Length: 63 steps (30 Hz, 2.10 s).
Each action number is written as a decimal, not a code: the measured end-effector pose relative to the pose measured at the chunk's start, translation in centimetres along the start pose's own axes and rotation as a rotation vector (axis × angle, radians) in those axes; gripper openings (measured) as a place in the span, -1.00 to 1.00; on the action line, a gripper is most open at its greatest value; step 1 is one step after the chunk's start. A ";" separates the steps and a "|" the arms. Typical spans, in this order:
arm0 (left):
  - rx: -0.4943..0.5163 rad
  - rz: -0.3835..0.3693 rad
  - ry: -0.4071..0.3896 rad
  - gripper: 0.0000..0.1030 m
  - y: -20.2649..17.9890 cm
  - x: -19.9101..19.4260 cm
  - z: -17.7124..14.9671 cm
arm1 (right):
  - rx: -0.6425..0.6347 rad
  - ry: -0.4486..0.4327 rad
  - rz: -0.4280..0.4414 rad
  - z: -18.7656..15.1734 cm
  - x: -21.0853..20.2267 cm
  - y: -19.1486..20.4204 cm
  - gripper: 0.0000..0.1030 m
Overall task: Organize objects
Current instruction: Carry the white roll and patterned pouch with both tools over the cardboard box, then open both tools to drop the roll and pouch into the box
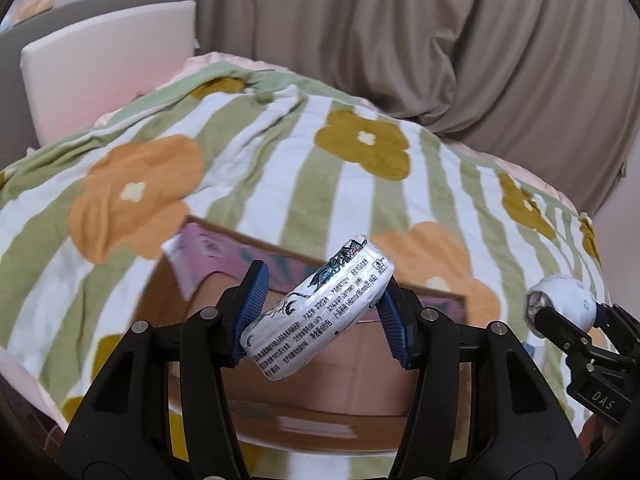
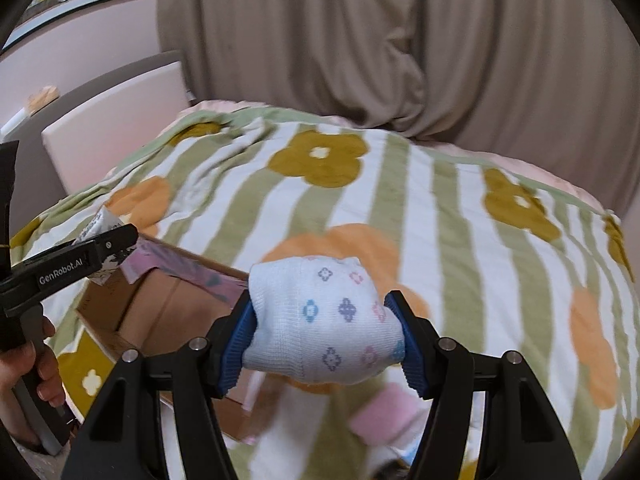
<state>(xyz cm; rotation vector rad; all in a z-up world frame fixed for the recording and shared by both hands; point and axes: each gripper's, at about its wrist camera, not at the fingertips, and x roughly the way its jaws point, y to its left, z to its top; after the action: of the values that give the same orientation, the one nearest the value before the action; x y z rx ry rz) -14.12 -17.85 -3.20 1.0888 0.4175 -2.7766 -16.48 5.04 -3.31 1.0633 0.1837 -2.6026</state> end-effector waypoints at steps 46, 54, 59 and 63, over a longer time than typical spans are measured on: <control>0.132 -0.172 0.245 0.73 6.9 10.9 -4.0 | -0.040 0.296 0.091 -3.0 15.0 10.3 0.58; 0.122 -0.186 0.218 1.00 6.4 10.1 -3.3 | -0.086 0.262 0.103 -2.7 13.8 10.7 0.86; 0.094 -0.197 0.202 1.00 7.0 9.3 -2.8 | -0.081 0.253 0.118 -3.1 13.4 11.0 0.86; 0.097 -0.196 0.198 1.00 7.1 8.8 -2.7 | -0.084 0.240 0.122 -3.3 13.0 11.3 0.86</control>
<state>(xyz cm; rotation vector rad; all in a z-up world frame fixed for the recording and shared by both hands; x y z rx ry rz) -17.27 -24.01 -12.62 1.4251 0.4368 -2.8937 -19.11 -7.97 -14.73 1.3120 0.2720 -2.3350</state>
